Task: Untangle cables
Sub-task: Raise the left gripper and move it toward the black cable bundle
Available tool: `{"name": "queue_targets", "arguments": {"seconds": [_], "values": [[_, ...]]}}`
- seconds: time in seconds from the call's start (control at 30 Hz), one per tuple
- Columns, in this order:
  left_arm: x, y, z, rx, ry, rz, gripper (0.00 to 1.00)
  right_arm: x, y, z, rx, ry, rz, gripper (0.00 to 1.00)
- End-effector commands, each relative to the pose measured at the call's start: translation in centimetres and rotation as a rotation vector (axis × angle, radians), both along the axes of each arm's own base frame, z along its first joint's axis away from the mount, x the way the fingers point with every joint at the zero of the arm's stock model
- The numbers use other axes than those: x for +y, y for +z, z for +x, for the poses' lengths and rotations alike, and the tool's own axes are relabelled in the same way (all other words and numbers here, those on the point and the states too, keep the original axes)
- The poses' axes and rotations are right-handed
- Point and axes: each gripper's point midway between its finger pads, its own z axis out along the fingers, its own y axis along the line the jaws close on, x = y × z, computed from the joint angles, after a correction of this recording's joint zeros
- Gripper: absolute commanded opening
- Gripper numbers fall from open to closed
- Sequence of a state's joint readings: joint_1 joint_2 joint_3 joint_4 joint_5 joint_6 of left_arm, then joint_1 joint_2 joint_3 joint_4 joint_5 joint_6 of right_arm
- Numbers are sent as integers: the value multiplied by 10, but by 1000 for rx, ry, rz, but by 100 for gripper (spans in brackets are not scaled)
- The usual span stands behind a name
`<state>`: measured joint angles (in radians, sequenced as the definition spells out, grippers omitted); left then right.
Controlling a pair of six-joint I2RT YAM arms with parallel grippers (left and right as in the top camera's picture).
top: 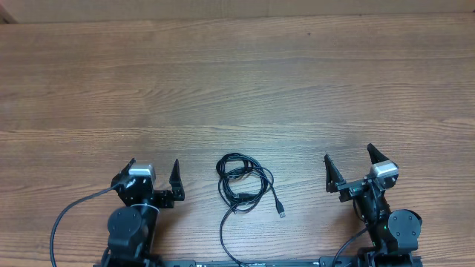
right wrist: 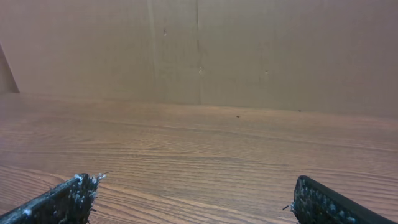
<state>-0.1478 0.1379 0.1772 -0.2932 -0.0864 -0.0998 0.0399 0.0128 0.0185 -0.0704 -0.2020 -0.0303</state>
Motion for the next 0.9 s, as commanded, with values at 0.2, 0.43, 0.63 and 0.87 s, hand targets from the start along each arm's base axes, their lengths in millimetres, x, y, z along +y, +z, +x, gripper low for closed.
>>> {"name": "queue_targets", "arguments": {"seconds": [0.2, 0.43, 0.63, 0.87], "values": [[1, 3, 16, 139, 10, 39, 100, -2, -2, 1, -3, -13, 3, 100], [0, -6, 29, 242, 9, 54, 100, -2, -2, 1, -3, -13, 3, 100], [-2, -16, 38, 369, 4, 71, 99, -2, -2, 1, -3, -13, 3, 100], [-4, -29, 50, 496, 1, 88, 100, -2, -2, 1, -3, -13, 3, 100]]}}
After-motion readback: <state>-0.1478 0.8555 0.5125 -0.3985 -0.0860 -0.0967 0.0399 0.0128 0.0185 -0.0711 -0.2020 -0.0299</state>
